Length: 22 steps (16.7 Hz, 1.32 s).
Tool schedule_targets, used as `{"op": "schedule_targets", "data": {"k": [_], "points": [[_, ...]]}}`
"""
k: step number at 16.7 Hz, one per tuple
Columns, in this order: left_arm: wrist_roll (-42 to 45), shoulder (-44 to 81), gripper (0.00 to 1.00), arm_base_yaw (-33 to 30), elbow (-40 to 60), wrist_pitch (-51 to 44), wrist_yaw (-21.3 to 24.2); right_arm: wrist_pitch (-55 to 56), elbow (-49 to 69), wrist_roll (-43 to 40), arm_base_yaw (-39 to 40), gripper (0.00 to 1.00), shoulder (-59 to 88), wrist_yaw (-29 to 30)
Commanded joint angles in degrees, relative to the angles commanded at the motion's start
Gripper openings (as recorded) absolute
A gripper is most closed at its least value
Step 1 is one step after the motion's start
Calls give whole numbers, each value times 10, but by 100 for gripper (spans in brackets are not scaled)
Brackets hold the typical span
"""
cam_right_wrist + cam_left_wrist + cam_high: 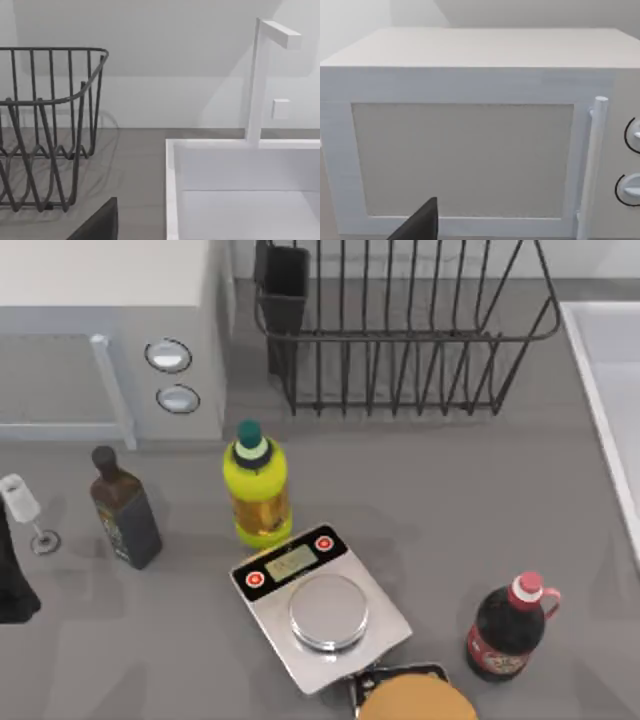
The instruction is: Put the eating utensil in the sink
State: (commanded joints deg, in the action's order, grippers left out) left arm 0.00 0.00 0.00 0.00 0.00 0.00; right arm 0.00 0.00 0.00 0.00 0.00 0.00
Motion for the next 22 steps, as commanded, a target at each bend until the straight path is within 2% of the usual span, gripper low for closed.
{"op": "schedule_targets", "data": {"k": [4, 7, 17, 22], "points": [[0, 0, 100, 0, 0, 0, 0, -19, 17, -9, -9, 100, 20, 0], [0, 0, 100, 0, 0, 0, 0, -87, 73, -37, -38, 100, 93, 0], [0, 0, 100, 0, 0, 0, 0, -455, 348, -180, -190, 100, 573, -3], [0, 0, 100, 0, 0, 0, 0, -582, 453, -232, -246, 100, 730, -1]]}}
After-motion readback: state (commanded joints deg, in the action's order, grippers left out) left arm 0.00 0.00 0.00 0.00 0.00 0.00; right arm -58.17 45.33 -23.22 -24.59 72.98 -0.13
